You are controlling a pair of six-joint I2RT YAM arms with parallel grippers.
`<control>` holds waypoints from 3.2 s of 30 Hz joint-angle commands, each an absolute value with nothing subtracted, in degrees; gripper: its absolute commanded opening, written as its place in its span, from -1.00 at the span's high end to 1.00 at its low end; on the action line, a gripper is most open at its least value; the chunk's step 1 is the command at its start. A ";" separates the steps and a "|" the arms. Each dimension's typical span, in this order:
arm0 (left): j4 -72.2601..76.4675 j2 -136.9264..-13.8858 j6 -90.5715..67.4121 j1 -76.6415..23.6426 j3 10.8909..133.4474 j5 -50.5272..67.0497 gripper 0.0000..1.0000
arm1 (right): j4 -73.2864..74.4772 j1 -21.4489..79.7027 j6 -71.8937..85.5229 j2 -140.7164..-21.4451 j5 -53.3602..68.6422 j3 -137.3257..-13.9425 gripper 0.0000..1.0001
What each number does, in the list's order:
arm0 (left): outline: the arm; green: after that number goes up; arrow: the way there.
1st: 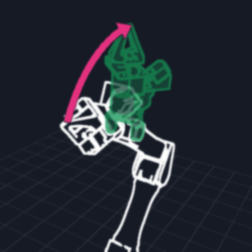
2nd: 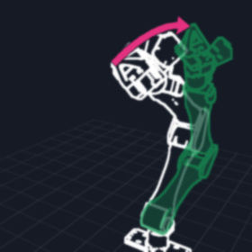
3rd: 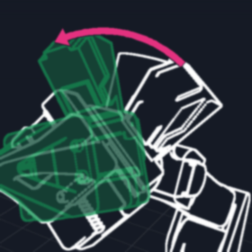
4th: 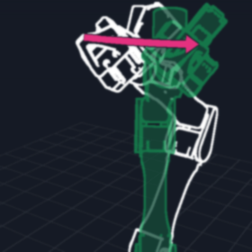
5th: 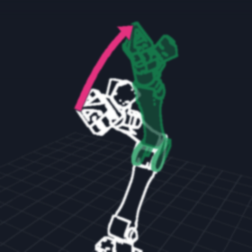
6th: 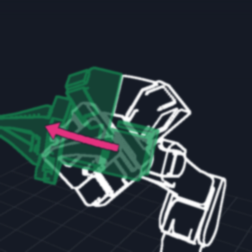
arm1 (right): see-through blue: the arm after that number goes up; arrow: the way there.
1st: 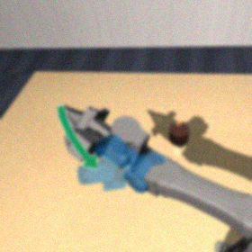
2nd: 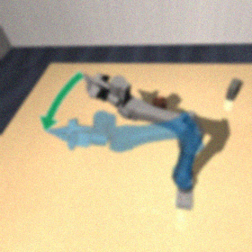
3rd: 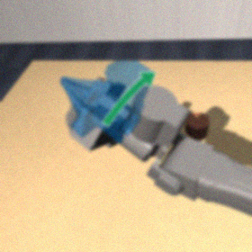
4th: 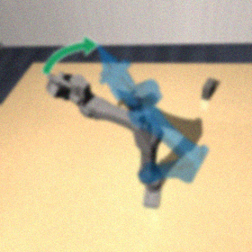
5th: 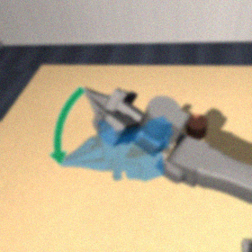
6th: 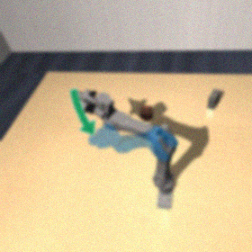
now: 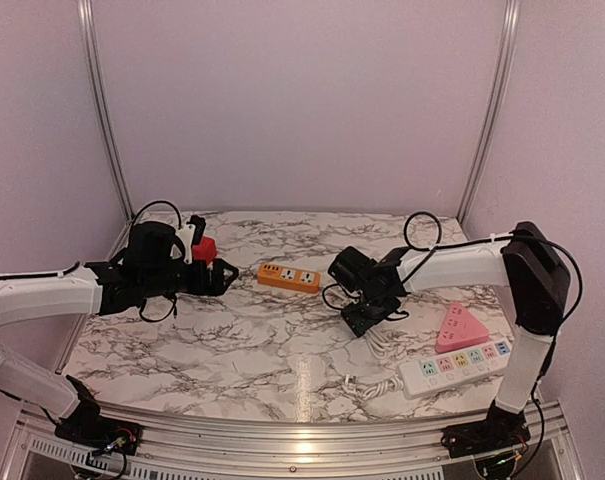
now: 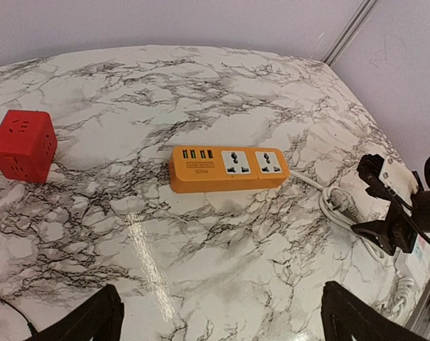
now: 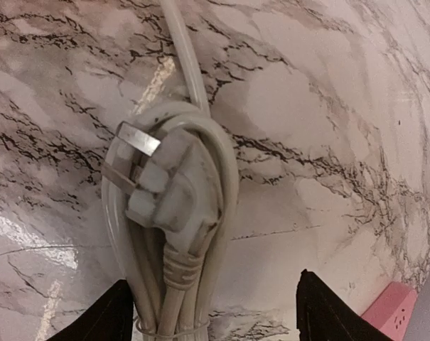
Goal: Insert the plug
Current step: Pick up the plug at the corner of the board.
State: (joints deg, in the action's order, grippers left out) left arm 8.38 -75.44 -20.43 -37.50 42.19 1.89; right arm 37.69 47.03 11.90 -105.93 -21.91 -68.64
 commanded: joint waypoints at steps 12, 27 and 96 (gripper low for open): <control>1.87 -75.81 -22.50 -28.36 50.42 -8.76 -0.98 | 41.12 42.54 7.34 -110.61 -38.29 -77.94 -0.67; -4.40 -86.05 -14.23 -22.07 63.96 -4.81 -0.98 | 38.02 42.36 -3.73 -95.82 -30.61 -80.20 -0.97; -27.46 -127.36 12.23 -13.70 102.77 4.67 -0.98 | 23.46 42.28 -6.59 -88.12 -28.56 -66.23 -0.97</control>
State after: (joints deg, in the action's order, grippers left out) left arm -25.36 -124.79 10.72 -14.57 101.10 4.12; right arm 23.59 42.48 -6.55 -89.03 -28.38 -65.84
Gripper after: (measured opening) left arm 0.988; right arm 0.985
